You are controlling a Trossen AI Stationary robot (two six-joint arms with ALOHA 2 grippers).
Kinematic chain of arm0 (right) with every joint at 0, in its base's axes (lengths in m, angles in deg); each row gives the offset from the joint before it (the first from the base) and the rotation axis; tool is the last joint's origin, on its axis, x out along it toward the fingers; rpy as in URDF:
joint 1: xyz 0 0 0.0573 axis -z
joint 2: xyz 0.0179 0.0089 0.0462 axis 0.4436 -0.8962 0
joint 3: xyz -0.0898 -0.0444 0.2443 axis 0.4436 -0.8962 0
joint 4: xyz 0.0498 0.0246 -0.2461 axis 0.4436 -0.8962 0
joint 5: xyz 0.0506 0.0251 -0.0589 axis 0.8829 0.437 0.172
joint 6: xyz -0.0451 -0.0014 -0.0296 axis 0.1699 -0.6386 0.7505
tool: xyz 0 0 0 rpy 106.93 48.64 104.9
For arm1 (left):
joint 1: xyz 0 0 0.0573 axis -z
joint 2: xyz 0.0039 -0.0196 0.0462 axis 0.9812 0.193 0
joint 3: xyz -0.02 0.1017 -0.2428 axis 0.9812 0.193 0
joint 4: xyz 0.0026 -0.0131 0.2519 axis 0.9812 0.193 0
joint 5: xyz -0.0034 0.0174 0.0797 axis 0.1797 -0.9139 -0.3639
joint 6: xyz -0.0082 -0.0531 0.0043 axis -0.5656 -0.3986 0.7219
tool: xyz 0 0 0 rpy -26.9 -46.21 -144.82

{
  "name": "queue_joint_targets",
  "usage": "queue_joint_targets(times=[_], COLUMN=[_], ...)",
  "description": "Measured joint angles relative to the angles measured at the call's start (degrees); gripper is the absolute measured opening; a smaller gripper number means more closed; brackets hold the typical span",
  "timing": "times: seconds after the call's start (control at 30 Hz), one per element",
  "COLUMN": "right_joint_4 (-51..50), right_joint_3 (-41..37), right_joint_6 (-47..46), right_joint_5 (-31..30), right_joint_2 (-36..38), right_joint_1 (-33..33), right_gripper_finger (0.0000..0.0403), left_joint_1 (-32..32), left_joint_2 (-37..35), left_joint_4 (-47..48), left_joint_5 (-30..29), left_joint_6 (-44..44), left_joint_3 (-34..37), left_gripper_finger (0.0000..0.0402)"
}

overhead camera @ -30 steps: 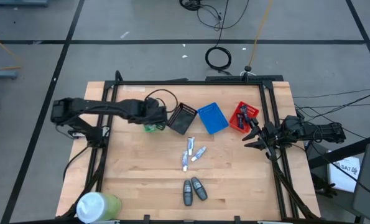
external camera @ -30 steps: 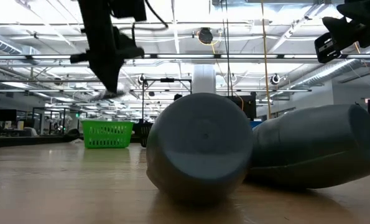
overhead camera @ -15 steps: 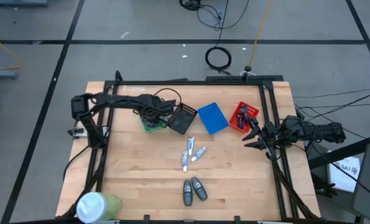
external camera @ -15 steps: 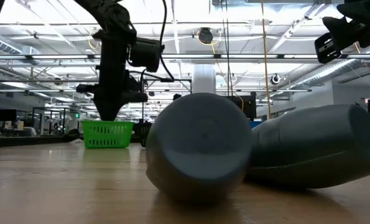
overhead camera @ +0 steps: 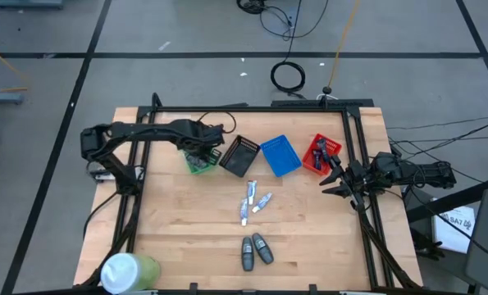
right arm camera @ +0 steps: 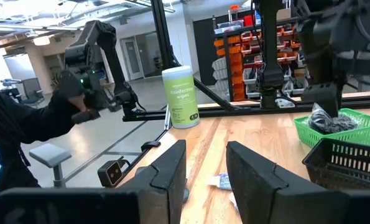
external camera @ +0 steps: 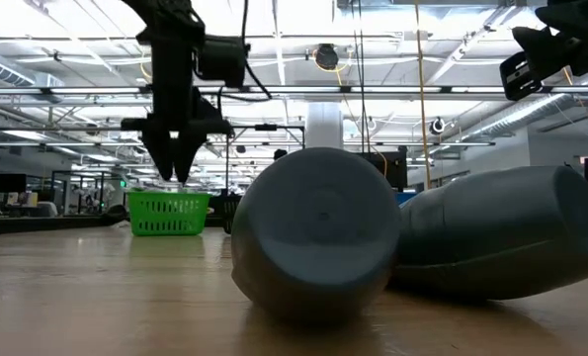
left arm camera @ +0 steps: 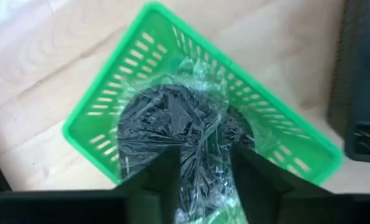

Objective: Pick & Place Travel size toiletries
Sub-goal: Put the bottom white toothpaste into the blue bin

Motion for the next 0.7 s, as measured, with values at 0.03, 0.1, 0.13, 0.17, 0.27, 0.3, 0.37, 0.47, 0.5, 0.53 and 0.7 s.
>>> queue_joint_targets(times=[0.03,0.1,0.13,0.17,0.27,0.3,0.37,0.47,0.5,0.53,0.7], right_joint_4=[0.0,0.0,0.0,0.0,0.0,-0.1,-0.2,-0.3,-0.3,-0.3,-0.3], right_joint_3=[0.0,0.0,0.0,0.0,0.0,0.0,0.0,0.0,0.0,0.0,0.0], right_joint_6=[0.0,0.0,0.0,0.0,0.0,0.0,0.0,0.0,0.0,0.0,0.1], right_joint_5=[0.0,0.0,0.0,0.0,0.0,0.0,0.0,0.0,0.0,0.0,0.0], right_joint_2=[0.0,0.0,0.0,0.0,0.0,0.0,0.0,0.0,0.0,0.0,0.0], right_joint_1=[0.0,0.0,0.0,0.0,0.0,0.0,0.0,0.0,0.0,0.0,0.0], right_gripper_finger=[0.0105,0.0105,0.0105,0.0105,0.0105,0.0105,0.0105,0.0105,0.0105,0.0105,0.0105], left_joint_1=[0.0,0.1,0.4,0.7,3.5,4.8,8.1,13.8,15.9,18.0,26.5], left_joint_2=[-1.0,-3.2,-4.4,-5.6,-9.5,-10.9,-13.1,-15.2,-15.3,-15.4,-14.0], left_joint_4=[0.0,0.0,-0.1,-0.2,-2.0,-3.0,-6.2,-12.5,-15.1,-18.0,-30.3], left_joint_5=[-0.1,-0.5,-0.8,-1.2,-3.7,-4.7,-7.0,-8.5,-8.5,-8.3,-4.5], left_joint_6=[0.2,0.2,0.2,0.2,1.1,1.9,3.7,8.8,10.7,12.3,18.4], left_joint_3=[0.0,0.0,0.0,0.0,0.0,0.0,0.0,0.0,0.0,0.0,0.0], left_gripper_finger=[0.0164,0.0195,0.0208,0.0221,0.0252,0.026,0.0274,0.0287,0.029,0.0292,0.0294])
